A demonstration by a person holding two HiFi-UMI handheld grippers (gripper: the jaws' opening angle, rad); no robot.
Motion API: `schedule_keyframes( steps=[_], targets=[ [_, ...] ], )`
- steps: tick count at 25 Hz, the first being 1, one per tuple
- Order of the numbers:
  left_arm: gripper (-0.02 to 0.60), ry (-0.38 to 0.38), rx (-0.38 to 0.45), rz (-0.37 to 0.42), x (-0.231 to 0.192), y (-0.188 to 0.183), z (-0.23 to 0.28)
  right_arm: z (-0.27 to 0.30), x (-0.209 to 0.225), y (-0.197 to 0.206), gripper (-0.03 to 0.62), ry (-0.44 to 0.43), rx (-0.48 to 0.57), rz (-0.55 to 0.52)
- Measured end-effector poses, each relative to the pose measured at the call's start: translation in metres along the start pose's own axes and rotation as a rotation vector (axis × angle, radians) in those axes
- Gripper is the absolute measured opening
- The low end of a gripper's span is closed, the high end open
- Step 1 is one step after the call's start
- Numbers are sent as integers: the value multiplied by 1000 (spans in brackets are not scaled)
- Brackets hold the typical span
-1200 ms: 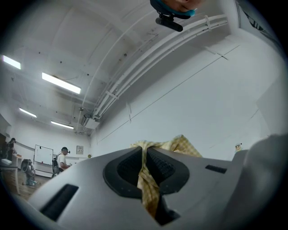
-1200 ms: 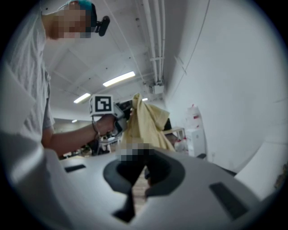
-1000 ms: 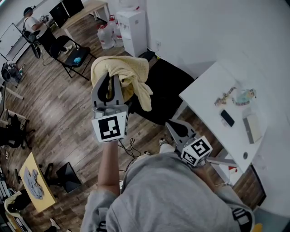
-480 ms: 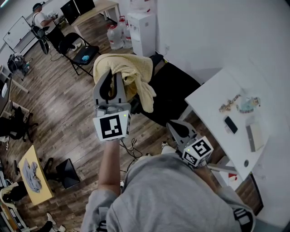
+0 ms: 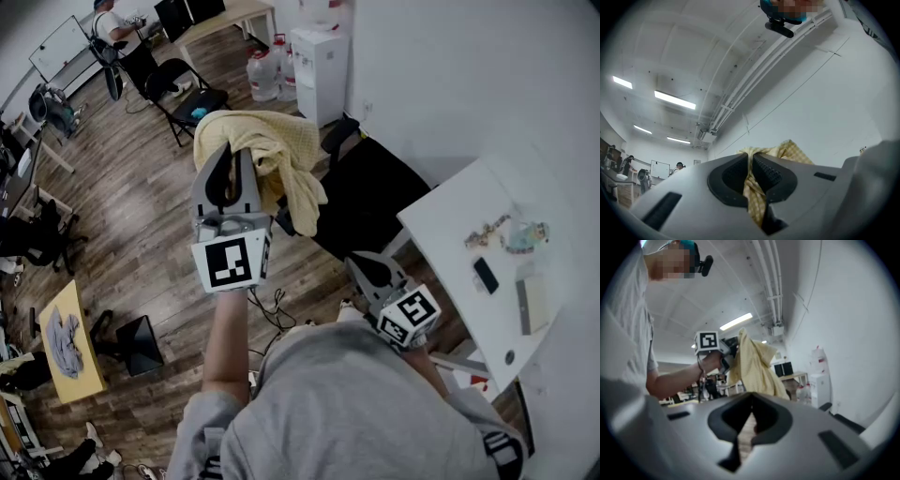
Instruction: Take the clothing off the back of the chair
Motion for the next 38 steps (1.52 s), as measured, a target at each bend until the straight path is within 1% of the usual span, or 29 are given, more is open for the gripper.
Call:
schedule_keyframes(
  steps=[2,7,11,21,28,38],
  targets=[
    [55,-13,10,8,-4,-3,-3,2,-2,2,34,-14,-3,0],
    [55,-61,-8,24,-17,-9,-14,8,-8,2,34,-50,-8,0],
    [55,-85,12,35,-29,-16,-21,16,-12,0,34,-79,-12,-6],
    [55,-163,15,78,-58,-28,-45,33,-22,3,34,-147,-26,-7],
    [55,-210,-8,122,-70,-27,-61,42,-28,3,34,-191,-34,-15],
    [55,-286,-59,133,-93,-20,-101,58,-42,4,34,-267,-55,-19]
  ],
)
Point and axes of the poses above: the fingertips, and each gripper's own axes: z forward along the fingers, x to its right, y out of its underside, the point moved 4 cm from there along -z, backward along the fingers, and after that the axes turned 4 degrees about -z, right-handed, at the moved point
